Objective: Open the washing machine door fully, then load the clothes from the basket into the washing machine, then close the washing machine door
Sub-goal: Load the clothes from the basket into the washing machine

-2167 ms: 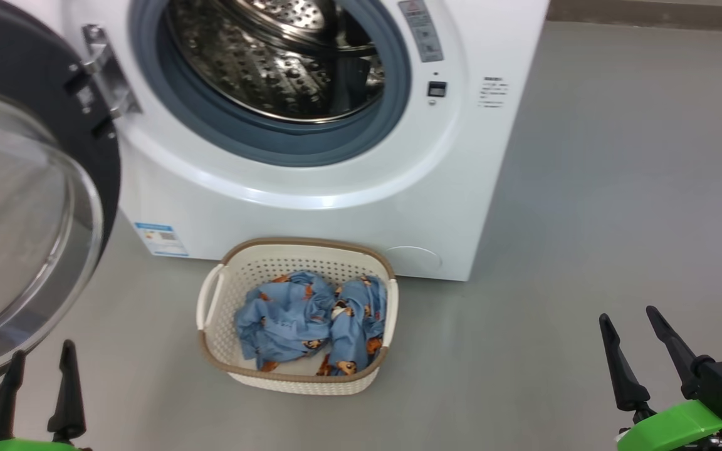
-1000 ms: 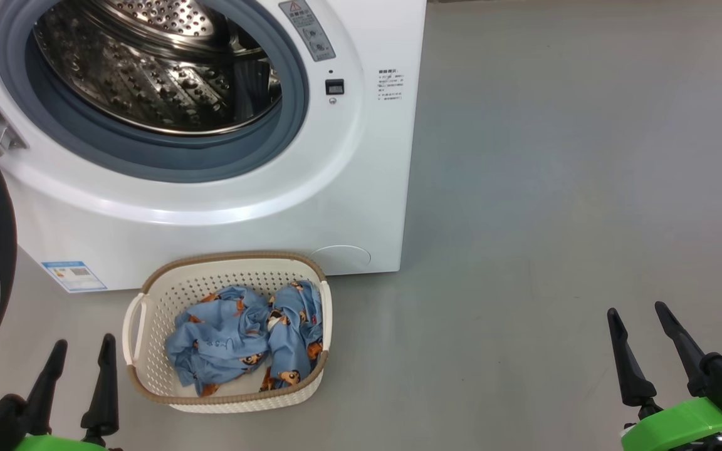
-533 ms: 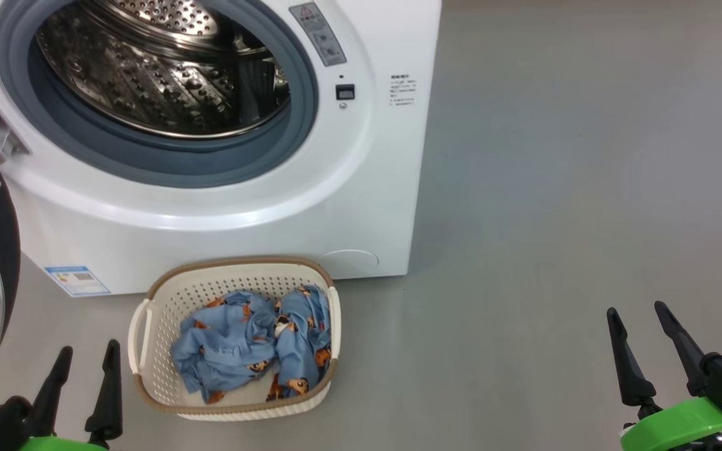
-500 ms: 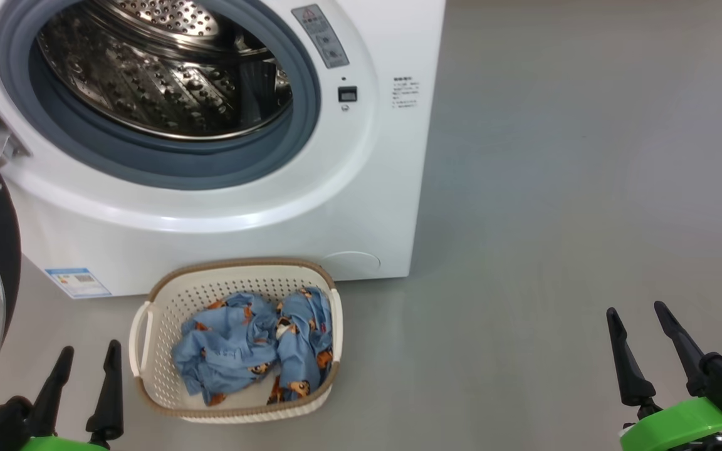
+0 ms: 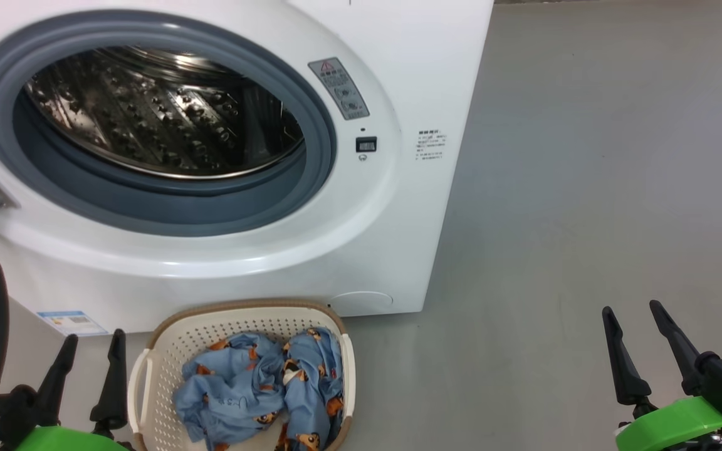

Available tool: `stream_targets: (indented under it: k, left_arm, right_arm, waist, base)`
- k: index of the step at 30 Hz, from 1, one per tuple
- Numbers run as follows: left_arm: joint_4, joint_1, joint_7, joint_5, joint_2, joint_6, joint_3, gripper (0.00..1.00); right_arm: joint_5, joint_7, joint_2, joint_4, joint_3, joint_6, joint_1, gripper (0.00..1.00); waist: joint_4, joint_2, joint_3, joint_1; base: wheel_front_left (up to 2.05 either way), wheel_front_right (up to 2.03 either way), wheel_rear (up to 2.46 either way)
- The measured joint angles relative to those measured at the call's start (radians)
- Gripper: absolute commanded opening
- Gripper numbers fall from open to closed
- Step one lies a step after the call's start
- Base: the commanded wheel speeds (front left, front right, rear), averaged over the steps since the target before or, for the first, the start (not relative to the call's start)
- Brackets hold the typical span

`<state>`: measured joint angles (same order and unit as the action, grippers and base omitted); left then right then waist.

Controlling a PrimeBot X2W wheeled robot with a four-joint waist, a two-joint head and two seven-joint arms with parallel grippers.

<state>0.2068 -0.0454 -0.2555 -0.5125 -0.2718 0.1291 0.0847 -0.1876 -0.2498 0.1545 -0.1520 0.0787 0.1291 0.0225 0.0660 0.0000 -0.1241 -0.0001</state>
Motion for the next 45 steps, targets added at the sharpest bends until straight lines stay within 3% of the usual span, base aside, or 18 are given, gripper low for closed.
stream_targets:
  k: [14,24,35,45]
  left_arm:
    - [0.033,-0.002,0.0,0.007,0.014,0.0,0.034,1.0]
    - [0.173,-0.077,0.0,0.016,0.081,0.0,0.091,1.0]
    - [0.414,-0.288,0.0,-0.032,0.055,0.0,0.235,1.0]
    - [0.621,-0.468,0.0,-0.145,0.009,0.0,0.394,1.0]
  right_arm:
    - [0.0,0.0,-0.012,0.002,-0.002,0.0,0.006,1.0]
    - [0.002,0.0,-0.051,0.013,-0.031,0.0,0.073,1.0]
    - [0.01,0.0,-0.081,0.033,-0.037,0.0,0.19,1.0]
    - [0.012,0.0,-0.093,0.046,-0.063,0.0,0.258,1.0]
  waist:
    - [-0.007,0.0,-0.026,0.0001]
    - [-0.006,0.0,-0.112,0.0]
    - [0.006,0.0,-0.273,0.0]
    - [0.027,0.0,-0.413,0.0001]
  base:
    - [0.15,-0.15,0.0]
    - [0.0,0.0,0.0]
    - [0.0,0.0,0.0]
    - [0.0,0.0,0.0]
